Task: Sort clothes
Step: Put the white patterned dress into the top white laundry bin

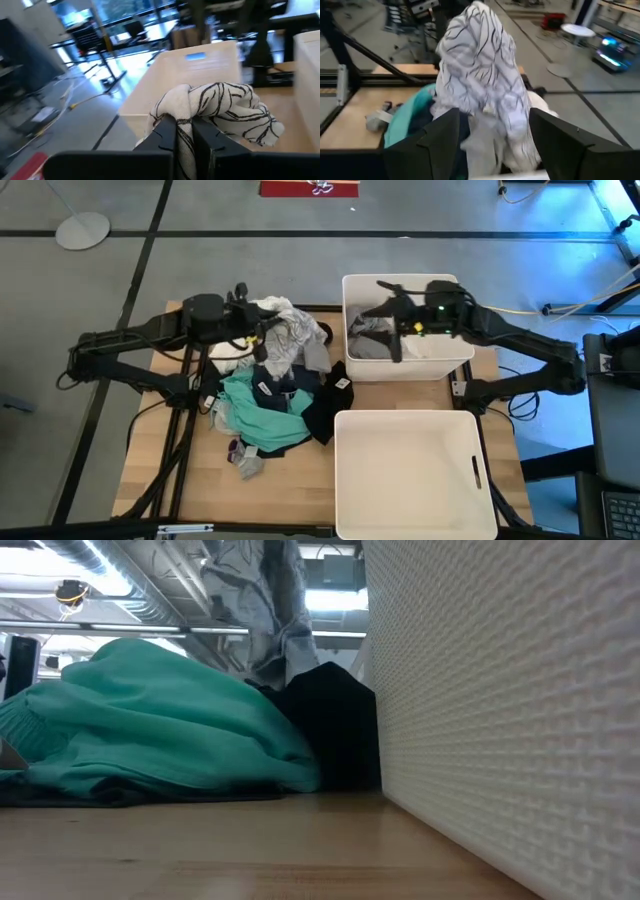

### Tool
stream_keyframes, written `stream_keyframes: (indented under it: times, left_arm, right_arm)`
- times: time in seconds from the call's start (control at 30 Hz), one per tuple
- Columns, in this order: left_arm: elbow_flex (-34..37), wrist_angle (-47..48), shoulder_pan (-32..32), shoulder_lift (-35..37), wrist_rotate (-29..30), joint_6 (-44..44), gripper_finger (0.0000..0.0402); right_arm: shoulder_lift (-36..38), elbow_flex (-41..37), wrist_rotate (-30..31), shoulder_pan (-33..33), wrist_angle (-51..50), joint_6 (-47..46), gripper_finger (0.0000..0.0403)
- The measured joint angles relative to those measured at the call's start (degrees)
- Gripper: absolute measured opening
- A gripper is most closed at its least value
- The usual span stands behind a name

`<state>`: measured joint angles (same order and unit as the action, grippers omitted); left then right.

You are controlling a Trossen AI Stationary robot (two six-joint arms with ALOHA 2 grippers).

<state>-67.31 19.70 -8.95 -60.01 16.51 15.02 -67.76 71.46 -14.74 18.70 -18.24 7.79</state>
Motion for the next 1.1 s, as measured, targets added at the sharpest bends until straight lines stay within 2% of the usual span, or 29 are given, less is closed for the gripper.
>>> stream_keyframes:
  times: [0.13,0.3,0.47,0.63,0.9,1.1]
  left_arm:
    - [0.0,0.0,0.9,0.0,-2.6,0.1,0.0016]
    - [0.0,-0.8,2.1,0.0,-10.1,0.2,0.0018]
    - [0.0,-1.3,3.8,0.0,-10.9,0.3,0.0016]
    - [0.0,-1.2,4.1,-0.4,-10.8,0.4,0.002]
    - [0.0,-1.5,4.1,-1.6,-11.0,0.4,0.0015]
    - [0.0,-3.1,4.1,-2.1,-14.7,0.4,0.0019]
  right_arm:
    - [-5.3,0.0,-2.3,0.0,7.8,0.0,0.0241]
    - [-11.3,0.0,-6.7,-0.6,17.1,-2.5,0.0241]
    - [-14.9,0.0,-9.5,-2.8,22.2,-4.6,0.0241]
    - [-16.7,0.0,-7.7,-5.3,24.6,-1.1,0.0249]
    - [-19.1,2.8,-5.0,-8.4,24.3,0.0,0.0323]
    - [-22.6,5.7,-1.3,-9.0,24.3,1.3,0.0341]
